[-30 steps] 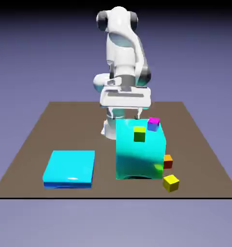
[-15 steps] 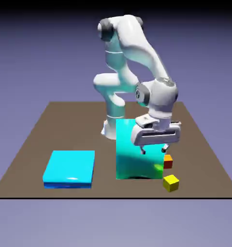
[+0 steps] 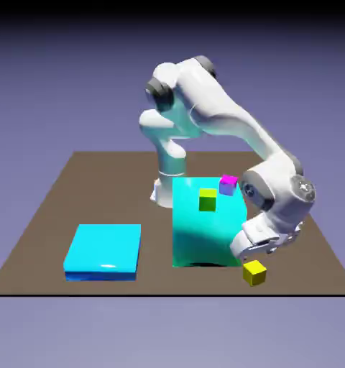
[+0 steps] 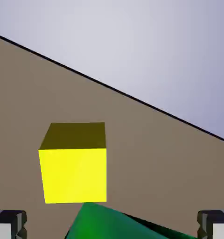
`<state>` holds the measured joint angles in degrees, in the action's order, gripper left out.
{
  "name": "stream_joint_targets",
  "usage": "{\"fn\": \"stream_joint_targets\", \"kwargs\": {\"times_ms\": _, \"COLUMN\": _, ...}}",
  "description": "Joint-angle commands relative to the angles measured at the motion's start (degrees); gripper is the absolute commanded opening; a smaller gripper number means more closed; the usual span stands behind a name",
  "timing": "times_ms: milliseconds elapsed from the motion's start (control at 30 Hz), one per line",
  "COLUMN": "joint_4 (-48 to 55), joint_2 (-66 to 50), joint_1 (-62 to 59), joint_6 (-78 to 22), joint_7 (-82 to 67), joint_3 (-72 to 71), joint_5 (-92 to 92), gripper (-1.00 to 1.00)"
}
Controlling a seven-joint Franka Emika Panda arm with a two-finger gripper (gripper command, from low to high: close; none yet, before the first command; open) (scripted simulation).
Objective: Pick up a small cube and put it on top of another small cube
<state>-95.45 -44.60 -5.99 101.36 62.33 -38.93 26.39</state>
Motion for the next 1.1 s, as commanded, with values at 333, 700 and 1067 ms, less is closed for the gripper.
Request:
{"fn": "stream_joint_targets", "kwargs": {"times_ms": 333, "joint_4": 2.66, "joint_2": -13.35, "joint_1": -2.29, "joint_6": -2.34, "joint_7": 4.43, "joint_3": -3.52, "joint_5": 6.36, "gripper": 0.0}}
{"fn": "stream_joint_targets", "kwargs": {"times_ms": 700, "joint_4": 4.3, "joint_2": 1.22, "joint_1": 2.46, "joint_6": -13.5, "joint_7": -3.93, "joint_3": 2.7, "joint_5": -2.17, "gripper": -1.0}}
{"fn": "stream_joint_targets", "kwargs": {"times_ms": 1067, "joint_4": -5.01, "joint_2": 24.07, "joint_1": 8.88, "joint_6": -19.67, "joint_7": -16.63, "joint_3": 18.14, "joint_5": -13.27, "gripper": -1.0}}
